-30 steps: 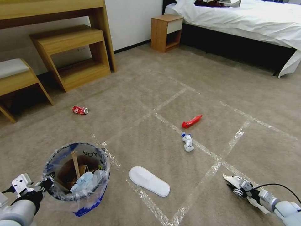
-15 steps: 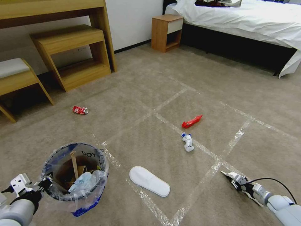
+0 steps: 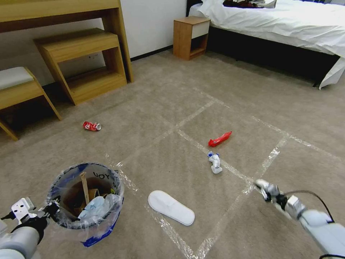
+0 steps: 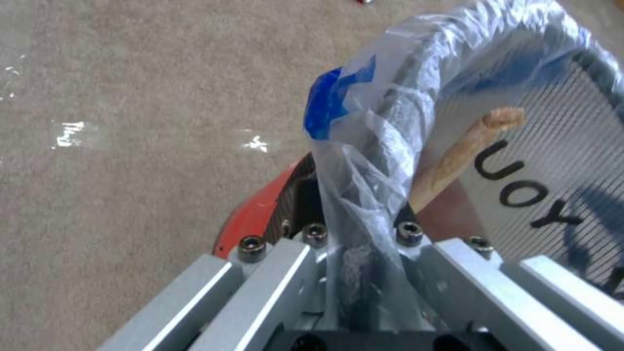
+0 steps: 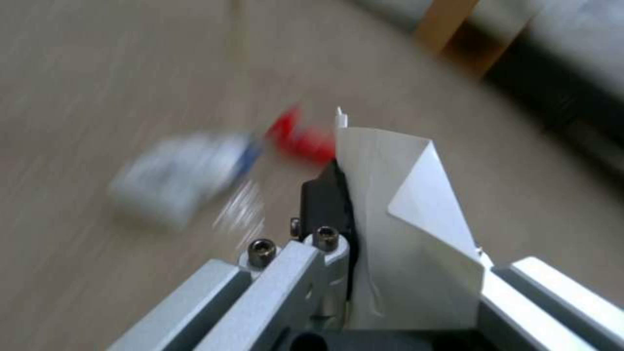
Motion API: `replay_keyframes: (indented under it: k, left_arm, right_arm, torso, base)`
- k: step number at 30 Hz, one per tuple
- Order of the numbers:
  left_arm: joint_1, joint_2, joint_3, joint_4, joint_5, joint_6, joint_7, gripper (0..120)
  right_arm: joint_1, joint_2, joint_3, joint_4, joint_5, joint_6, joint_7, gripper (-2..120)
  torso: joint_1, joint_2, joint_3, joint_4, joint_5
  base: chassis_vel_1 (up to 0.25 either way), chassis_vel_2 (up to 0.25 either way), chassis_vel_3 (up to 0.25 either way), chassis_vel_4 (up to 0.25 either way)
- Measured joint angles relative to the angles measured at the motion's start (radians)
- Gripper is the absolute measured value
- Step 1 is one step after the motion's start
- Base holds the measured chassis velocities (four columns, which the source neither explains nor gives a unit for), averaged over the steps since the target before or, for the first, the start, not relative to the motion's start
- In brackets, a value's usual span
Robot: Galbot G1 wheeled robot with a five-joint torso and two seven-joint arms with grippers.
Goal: Pick up the trash bin and place the garbage on the floor into it.
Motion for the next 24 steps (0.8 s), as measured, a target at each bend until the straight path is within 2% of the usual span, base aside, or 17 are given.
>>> replay_keyframes:
  k: [1, 4, 8, 11, 12, 15, 16, 19, 20, 23, 24]
  left_arm:
    - [0.000, 0.000, 0.000, 0.000, 0.000, 0.000, 0.000, 0]
    - [0.002, 0.002, -0.003, -0.010, -0.007, 0.001, -0.003, 0]
    - [0.003, -0.001, -0.002, -0.013, -0.008, 0.002, -0.004, 0]
    - [0.005, -0.003, 0.000, -0.015, -0.009, 0.004, -0.004, 0]
    - [0.005, -0.003, 0.000, -0.015, -0.009, 0.004, -0.004, 0]
    - [0.005, -0.002, 0.001, -0.016, -0.013, 0.004, -0.003, 0]
    - [0.005, -0.002, 0.001, -0.016, -0.013, 0.004, -0.003, 0]
    - [0.001, -0.001, 0.004, -0.016, -0.029, 0.004, 0.004, 0]
    - [0.001, -0.001, 0.004, -0.016, -0.029, 0.004, 0.004, 0]
    - [-0.004, 0.001, 0.006, -0.015, -0.034, 0.004, 0.013, 0]
    - [-0.004, 0.001, 0.006, -0.015, -0.034, 0.004, 0.013, 0]
  right_arm:
    - [0.000, 0.000, 0.000, 0.000, 0.000, 0.000, 0.000, 0]
    - [0.013, -0.052, 0.074, 0.146, 0.082, -0.028, 0.015, 0]
    - [0.029, -0.094, 0.112, 0.238, 0.145, -0.045, 0.018, 0]
    - [0.060, -0.153, 0.142, 0.382, 0.261, -0.051, -0.008, 0]
    - [0.060, -0.153, 0.142, 0.382, 0.261, -0.051, -0.008, 0]
    - [0.085, -0.221, 0.147, 0.572, 0.448, -0.077, -0.039, 0]
    - [0.085, -0.221, 0.147, 0.572, 0.448, -0.077, -0.039, 0]
    - [0.131, -0.256, 0.091, 0.752, 0.546, -0.114, -0.043, 0]
    - [0.131, -0.256, 0.091, 0.752, 0.546, -0.114, -0.043, 0]
    - [0.215, -0.245, -0.053, 0.889, 0.587, -0.135, -0.040, 0]
    - [0.215, -0.245, -0.053, 0.889, 0.587, -0.135, -0.040, 0]
  torso:
    - [0.000, 0.000, 0.000, 0.0000, 0.0000]
    - [0.000, 0.000, 0.000, -0.0001, 0.0000]
    - [0.000, 0.000, 0.000, -0.0003, 0.0001]
    - [0.000, 0.000, 0.000, -0.0003, 0.0000]
    - [0.000, 0.000, 0.000, -0.0003, 0.0000]
    - [0.000, 0.000, 0.000, -0.0001, -0.0005]
    - [0.000, 0.000, 0.000, -0.0001, -0.0005]
    - [0.000, 0.000, 0.000, -0.0006, 0.0000]
    - [0.000, 0.000, 0.000, -0.0006, 0.0000]
    - [0.000, 0.000, 0.000, 0.0000, -0.0005]
    - [0.000, 0.000, 0.000, 0.0000, -0.0005]
  base:
    - [0.000, 0.000, 0.000, 0.000]
    - [0.000, 0.000, 0.000, 0.000]
    - [0.000, 0.000, 0.000, 0.000]
    - [0.000, 0.000, 0.000, 0.000]
    - [0.000, 0.000, 0.000, 0.000]
    - [0.000, 0.000, 0.000, 0.000]
    - [0.000, 0.000, 0.000, 0.000]
    - [0.000, 0.000, 0.000, 0.000]
    - [0.000, 0.000, 0.000, 0.000]
    - [0.000, 0.000, 0.000, 0.000]
    - [0.000, 0.000, 0.000, 0.000]
